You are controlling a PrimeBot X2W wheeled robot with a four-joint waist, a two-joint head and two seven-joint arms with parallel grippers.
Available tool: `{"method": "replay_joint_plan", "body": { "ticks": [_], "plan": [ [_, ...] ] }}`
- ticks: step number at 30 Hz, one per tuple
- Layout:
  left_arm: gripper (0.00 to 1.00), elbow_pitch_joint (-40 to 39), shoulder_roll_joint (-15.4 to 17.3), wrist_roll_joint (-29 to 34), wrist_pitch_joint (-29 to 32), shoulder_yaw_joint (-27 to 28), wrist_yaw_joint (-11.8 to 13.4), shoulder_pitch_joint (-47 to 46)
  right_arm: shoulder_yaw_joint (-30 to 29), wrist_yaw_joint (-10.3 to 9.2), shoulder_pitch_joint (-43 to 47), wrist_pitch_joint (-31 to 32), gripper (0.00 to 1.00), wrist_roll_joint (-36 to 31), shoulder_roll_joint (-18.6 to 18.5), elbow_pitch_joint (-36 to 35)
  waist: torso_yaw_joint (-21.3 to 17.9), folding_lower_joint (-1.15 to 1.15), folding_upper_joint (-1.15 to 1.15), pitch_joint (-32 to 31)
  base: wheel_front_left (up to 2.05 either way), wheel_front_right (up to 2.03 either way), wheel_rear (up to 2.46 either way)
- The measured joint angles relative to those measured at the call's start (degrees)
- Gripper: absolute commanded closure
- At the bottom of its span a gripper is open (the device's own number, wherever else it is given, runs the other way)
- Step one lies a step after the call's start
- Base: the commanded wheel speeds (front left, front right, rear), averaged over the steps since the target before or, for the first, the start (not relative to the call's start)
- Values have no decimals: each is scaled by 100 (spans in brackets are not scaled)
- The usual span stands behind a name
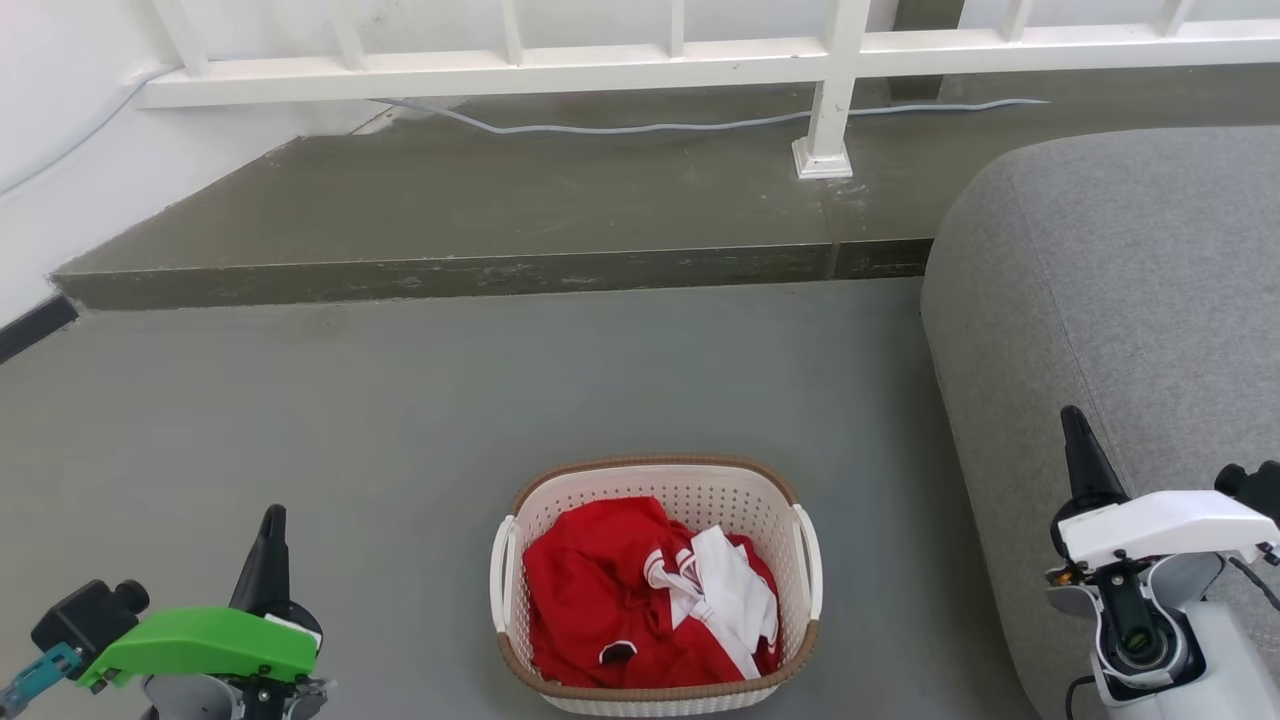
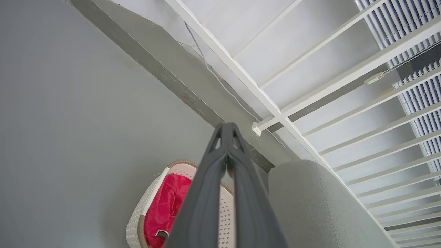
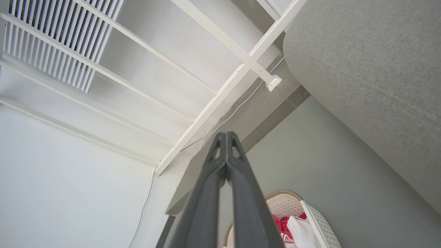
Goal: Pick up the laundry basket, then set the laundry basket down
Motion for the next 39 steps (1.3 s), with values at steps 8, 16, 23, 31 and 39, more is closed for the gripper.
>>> {"method": "replay_joint_plan", "body": {
  "ticks": [8, 16, 23, 31, 39],
  "plan": [
    [100, 20, -35, -546, 156, 99, -5, -62, -105, 54, 0, 156, 100, 565, 27, -11, 10, 0, 0, -5, 0, 0, 0],
    [100, 29, -54, -1002, 291, 169, -31, -65, -204, 113, 0, 283, 100, 1071, 45, -26, 18, 0, 0, -9, 0, 0, 0],
    [100, 42, -69, -1406, 426, 259, -56, -124, -294, 160, 0, 390, 100, 1557, 59, -42, 27, 0, 0, -14, 0, 0, 0],
    [100, 57, -90, -1929, 579, 336, -73, -142, -406, 205, 0, 538, 100, 2141, 87, -63, 37, 0, 0, -18, 0, 0, 0],
    [100, 70, -105, -2452, 726, 439, -100, -174, -511, 256, 0, 686, 100, 2717, 121, -70, 46, 0, 0, -23, 0, 0, 0]
  ]
}}
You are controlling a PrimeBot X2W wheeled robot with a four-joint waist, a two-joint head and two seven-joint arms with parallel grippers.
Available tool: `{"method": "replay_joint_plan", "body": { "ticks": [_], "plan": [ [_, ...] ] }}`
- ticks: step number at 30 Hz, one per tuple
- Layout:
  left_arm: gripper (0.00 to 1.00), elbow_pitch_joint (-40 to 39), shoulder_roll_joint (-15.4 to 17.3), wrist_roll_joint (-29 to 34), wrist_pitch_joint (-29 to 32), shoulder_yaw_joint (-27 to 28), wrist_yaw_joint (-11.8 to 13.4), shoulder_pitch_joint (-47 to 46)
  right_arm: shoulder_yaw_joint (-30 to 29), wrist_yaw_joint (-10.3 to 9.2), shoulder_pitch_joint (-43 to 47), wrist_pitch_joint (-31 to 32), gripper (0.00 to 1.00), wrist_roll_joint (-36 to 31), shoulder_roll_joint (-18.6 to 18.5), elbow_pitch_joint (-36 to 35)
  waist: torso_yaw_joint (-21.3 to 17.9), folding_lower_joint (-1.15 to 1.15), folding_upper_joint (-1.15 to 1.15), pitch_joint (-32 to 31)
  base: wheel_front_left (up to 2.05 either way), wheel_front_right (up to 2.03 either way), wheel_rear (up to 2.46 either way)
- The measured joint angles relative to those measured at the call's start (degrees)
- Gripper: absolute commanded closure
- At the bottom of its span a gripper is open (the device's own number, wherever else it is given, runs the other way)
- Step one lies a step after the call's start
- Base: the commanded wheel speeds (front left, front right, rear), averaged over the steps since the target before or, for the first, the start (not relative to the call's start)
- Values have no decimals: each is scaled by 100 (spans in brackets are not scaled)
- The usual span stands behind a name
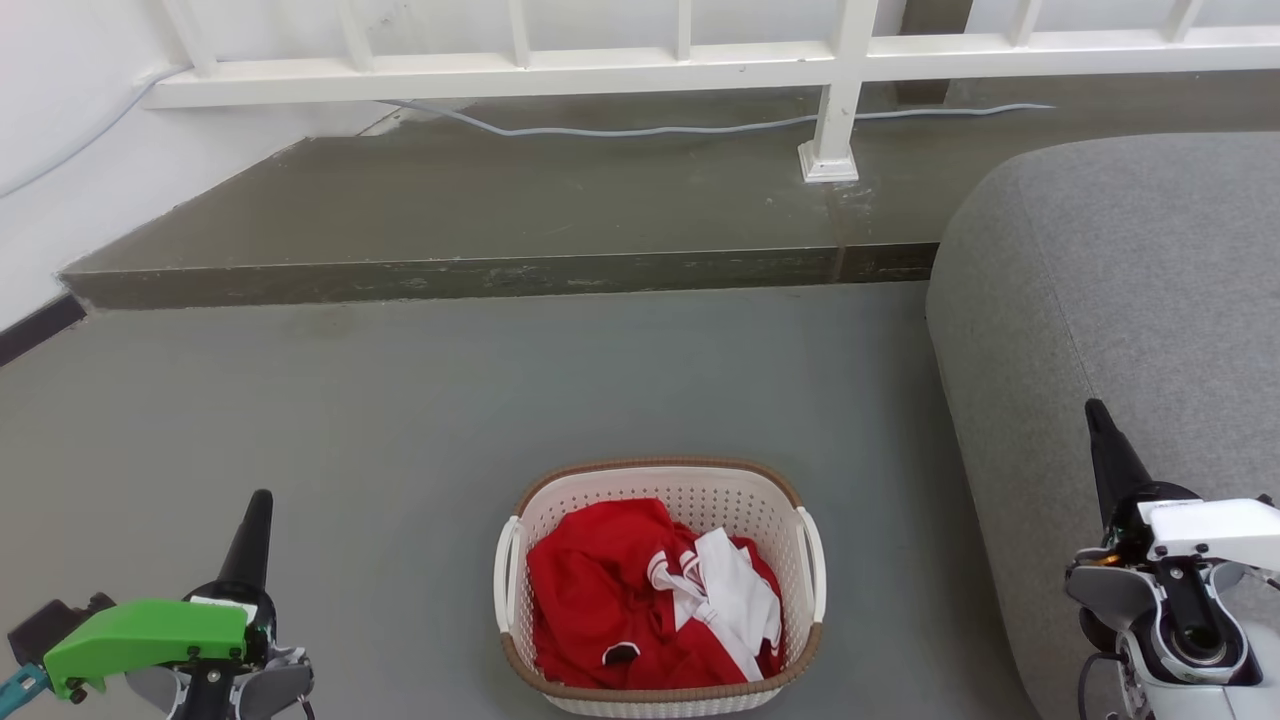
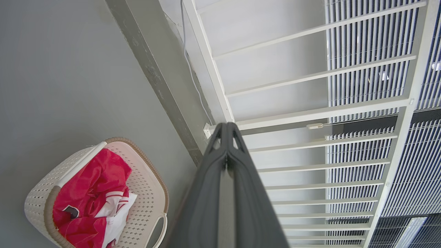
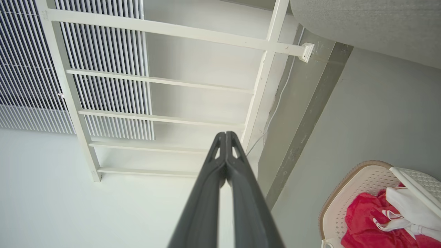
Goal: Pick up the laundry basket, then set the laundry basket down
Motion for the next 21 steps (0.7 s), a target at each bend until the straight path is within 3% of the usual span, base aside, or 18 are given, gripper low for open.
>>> {"method": "replay_joint_plan", "body": {
  "ticks": [14, 21],
  "plan": [
    [100, 19, -45, -938, 260, 166, -46, -30, -204, 100, 0, 259, 100, 1068, 47, -26, 18, 0, 0, -9, 0, 0, 0],
    [100, 19, -47, -1006, 260, 177, -46, -32, -209, 101, 0, 259, 100, 1110, 49, -35, 19, 0, 0, -9, 0, 0, 0]
  ]
}}
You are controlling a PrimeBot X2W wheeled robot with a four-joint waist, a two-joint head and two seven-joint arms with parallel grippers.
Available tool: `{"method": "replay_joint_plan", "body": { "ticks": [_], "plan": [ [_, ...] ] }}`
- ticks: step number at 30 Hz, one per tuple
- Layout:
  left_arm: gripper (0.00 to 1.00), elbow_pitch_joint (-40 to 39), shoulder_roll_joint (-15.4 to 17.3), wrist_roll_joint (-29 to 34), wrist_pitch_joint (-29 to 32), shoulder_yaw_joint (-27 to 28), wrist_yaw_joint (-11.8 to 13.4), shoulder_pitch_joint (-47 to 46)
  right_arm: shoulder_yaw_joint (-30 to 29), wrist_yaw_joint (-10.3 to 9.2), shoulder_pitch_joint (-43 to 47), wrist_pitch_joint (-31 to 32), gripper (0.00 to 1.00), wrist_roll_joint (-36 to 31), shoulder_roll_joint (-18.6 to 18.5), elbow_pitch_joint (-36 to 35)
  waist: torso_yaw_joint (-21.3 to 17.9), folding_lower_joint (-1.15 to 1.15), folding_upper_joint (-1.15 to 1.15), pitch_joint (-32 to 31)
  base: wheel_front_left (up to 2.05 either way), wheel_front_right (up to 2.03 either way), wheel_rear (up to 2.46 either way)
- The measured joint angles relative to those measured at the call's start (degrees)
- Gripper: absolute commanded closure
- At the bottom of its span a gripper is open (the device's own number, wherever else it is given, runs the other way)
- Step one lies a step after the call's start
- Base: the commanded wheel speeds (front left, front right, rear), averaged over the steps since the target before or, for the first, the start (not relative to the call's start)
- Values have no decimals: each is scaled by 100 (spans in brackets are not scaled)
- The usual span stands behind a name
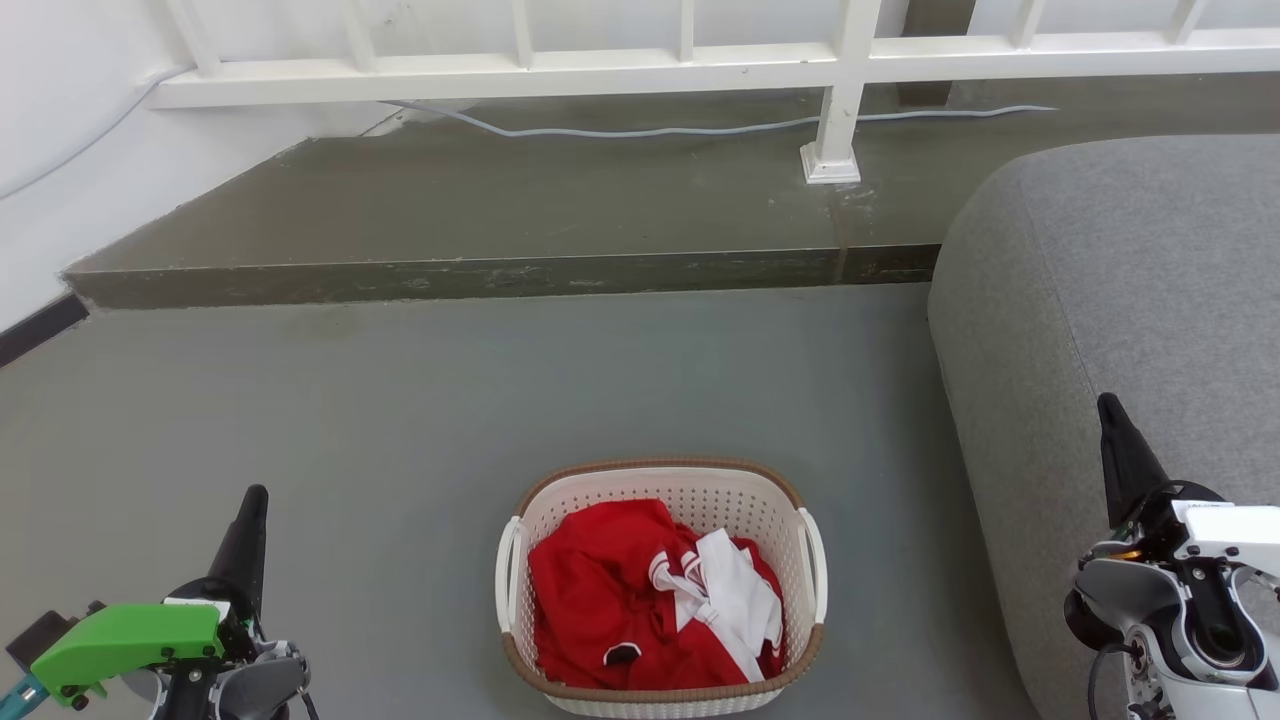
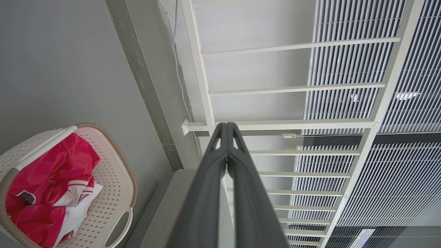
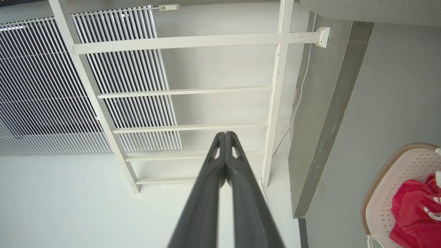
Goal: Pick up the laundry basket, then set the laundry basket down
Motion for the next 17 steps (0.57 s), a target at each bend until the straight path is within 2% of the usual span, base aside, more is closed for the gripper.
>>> {"method": "replay_joint_plan", "body": {
  "ticks": [17],
  "plan": [
    [100, -1, -1, -1, -1, -1, 0, -1, 1, 2, 1, -1, 100, 0, 0, -21, 0, 0, 0, 1, 0, 0, 0]
  ]
}}
